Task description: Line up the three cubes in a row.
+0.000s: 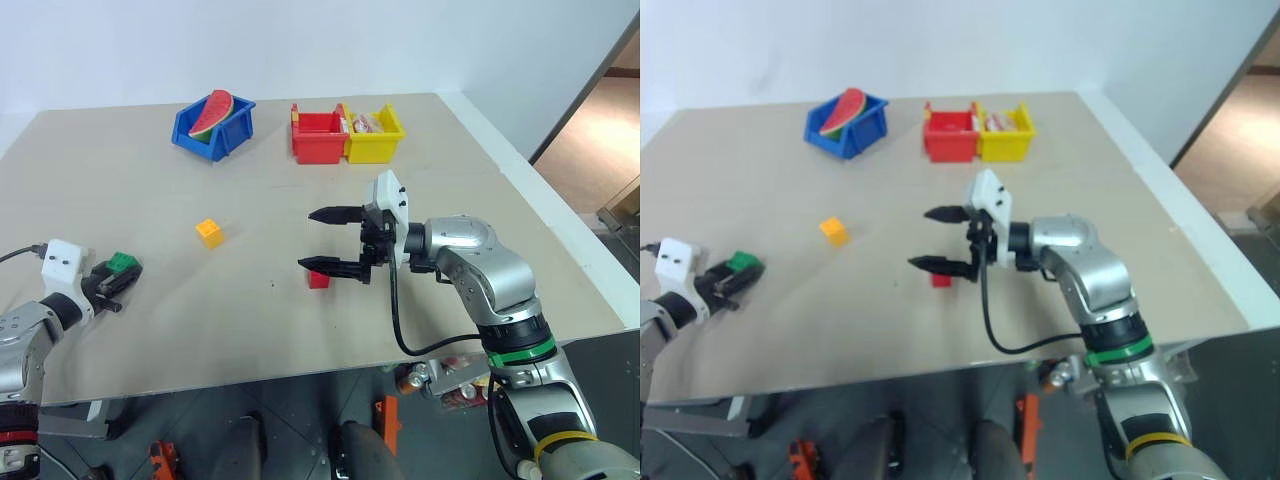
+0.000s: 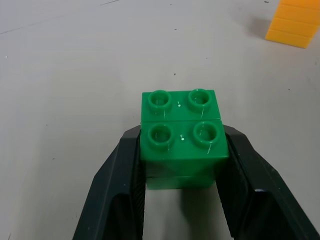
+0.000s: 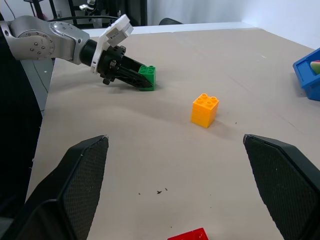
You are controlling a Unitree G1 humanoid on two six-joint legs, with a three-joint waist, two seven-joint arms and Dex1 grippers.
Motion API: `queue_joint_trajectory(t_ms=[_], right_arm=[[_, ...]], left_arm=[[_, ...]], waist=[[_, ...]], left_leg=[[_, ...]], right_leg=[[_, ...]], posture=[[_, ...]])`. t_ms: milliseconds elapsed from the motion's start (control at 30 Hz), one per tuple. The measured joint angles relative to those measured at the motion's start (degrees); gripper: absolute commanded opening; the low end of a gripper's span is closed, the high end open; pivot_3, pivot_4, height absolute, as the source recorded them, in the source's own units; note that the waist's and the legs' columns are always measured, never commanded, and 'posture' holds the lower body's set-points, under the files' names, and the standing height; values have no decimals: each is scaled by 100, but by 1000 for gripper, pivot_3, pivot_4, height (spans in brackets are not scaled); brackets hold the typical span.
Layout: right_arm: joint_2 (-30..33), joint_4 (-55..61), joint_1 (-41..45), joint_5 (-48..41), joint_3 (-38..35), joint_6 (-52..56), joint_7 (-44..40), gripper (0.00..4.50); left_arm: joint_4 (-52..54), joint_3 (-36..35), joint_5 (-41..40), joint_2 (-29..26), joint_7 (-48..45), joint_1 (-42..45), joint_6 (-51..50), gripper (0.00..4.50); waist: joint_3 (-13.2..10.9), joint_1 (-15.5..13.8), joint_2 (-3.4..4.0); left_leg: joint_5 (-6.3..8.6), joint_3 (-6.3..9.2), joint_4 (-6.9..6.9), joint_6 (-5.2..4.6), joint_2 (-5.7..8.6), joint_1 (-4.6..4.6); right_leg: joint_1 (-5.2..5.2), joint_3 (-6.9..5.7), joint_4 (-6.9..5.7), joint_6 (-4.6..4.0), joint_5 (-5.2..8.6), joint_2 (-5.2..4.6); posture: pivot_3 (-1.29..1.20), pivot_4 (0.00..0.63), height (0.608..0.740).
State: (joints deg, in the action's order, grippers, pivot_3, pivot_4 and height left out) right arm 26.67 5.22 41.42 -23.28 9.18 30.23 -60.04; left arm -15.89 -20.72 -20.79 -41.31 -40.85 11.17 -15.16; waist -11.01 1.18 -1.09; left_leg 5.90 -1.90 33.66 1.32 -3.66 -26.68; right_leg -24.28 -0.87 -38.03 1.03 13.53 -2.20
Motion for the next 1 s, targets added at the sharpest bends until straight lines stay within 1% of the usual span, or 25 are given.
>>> queue_joint_trajectory(t_ms=[67, 133, 167, 233, 300, 400, 500, 533, 633, 733, 1000], right_arm=[[43, 9, -7, -4, -2, 1, 9, 4500], [77, 21, -8, -19, -13, 20, 14, 4500], [100, 32, -7, -40, -29, 59, 22, 4500], [123, 51, -9, -98, -35, 106, 26, 4500], [181, 76, -15, -115, -36, 122, 21, 4500], [344, 83, -42, -128, -46, 170, -9, 4500], [428, 86, -105, -144, -59, 183, -72, 4500], [462, 84, -138, -146, -63, 174, -108, 4500], [516, 83, -239, -132, -62, 102, -161, 4500], [603, 77, -337, -53, -37, -69, -262, 4500], [676, 58, -483, 186, -4, -416, -355, 4500]], left_arm=[[253, 66, -75, 39, -123, -16, -61, 1343], [732, 227, -203, 50, -382, -83, -115, 1343], [1107, 418, -284, 77, -598, -83, -116, 1343], [1474, 793, -322, 97, -949, -18, -110, 1343], [1603, 1158, -293, 105, -1238, 83, -96, 1343], [1659, 1876, -178, 213, -1765, 531, -82, 1343], [1481, 2299, -57, 415, -2081, 1122, 29, 1343], [1222, 2458, 53, 524, -2184, 1449, 150, 1343], [671, 2724, 284, 728, -2373, 1900, 456, 1343], [177, 2915, 453, 918, -2563, 2161, 686, 1343], [-362, 3022, 685, 1060, -2972, 2464, 1063, 1343]], waist=[[1, -3, -1], [4, -15, -7], [5, -20, -8], [5, -13, -9], [5, -8, -9], [6, -17, -10], [6, -15, -10], [6, -15, -10], [6, 3, -10], [5, 3, -10], [5, 2, -10]], left_leg=[[1, -5, 0, 1, 0, 0], [2, -13, 0, 3, 0, 0], [2, -32, 0, 3, -4, 0], [2, -48, 0, 3, -5, 0], [0, -52, 1, 0, -4, 0], [-3, -51, 4, -5, -5, 0], [-6, -50, 8, -10, -7, 0], [-7, -48, 13, -11, -8, 0], [-6, -49, 27, -11, -11, 0], [-5, -50, 32, -13, -12, 0], [-5, -51, 43, -13, -13, -1]], right_leg=[[-1, 4, 0, 2, -3, -2], [0, 4, 0, -9, -9, -8], [1, 4, 0, -15, -13, -17], [-2, 17, 0, -11, -16, -17], [-3, 21, 0, -7, -15, -15], [-3, 21, 0, -3, -14, -7], [-3, 25, -2, 16, -8, 3], [-3, 26, -2, 19, -9, 8], [-1, 41, -2, 28, -14, 18], [-2, 46, -2, 55, -29, 23], [0, 53, -2, 37, -23, 24]], posture=[[0, 150, 740], [0, 150, 740], [0, 150, 740], [0, 150, 740], [0, 150, 740], [0, 150, 740], [0, 150, 740], [0, 150, 740], [0, 150, 740], [0, 150, 740], [0, 150, 740]])
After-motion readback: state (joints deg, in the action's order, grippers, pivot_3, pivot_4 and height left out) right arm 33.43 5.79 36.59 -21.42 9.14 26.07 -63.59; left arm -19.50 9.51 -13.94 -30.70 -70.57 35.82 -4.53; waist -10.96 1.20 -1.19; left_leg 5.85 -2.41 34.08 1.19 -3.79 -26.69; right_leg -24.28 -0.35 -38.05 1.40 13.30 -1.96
